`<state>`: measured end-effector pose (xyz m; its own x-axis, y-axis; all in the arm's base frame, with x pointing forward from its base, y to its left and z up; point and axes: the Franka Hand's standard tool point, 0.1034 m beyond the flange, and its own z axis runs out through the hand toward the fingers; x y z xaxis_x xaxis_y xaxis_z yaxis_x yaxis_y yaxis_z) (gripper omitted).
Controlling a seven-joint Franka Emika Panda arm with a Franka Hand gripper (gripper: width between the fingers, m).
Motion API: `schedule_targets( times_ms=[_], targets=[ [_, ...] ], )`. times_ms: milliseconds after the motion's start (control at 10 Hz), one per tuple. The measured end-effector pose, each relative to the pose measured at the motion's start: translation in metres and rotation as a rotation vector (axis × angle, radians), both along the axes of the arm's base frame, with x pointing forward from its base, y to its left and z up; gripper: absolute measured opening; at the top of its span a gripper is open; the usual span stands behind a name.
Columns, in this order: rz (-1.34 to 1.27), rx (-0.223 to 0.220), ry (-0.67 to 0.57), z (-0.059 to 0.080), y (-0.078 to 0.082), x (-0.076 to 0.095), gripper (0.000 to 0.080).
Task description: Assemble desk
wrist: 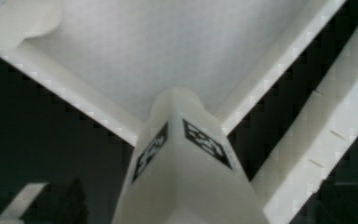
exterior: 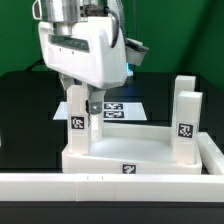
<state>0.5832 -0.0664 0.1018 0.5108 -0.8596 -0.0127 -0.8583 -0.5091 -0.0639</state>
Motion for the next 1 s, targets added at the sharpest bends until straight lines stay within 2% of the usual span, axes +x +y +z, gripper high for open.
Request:
schedule_targets(
  times_ms=[400, 1000],
  targets=[
    [0.357, -0.043, 0.001, 0.0001, -0.001, -0.0003, 0.0649],
    [0.743, -0.068, 0.0, -0.0004, -0.0027, -0.0012, 0.0649]
  ],
)
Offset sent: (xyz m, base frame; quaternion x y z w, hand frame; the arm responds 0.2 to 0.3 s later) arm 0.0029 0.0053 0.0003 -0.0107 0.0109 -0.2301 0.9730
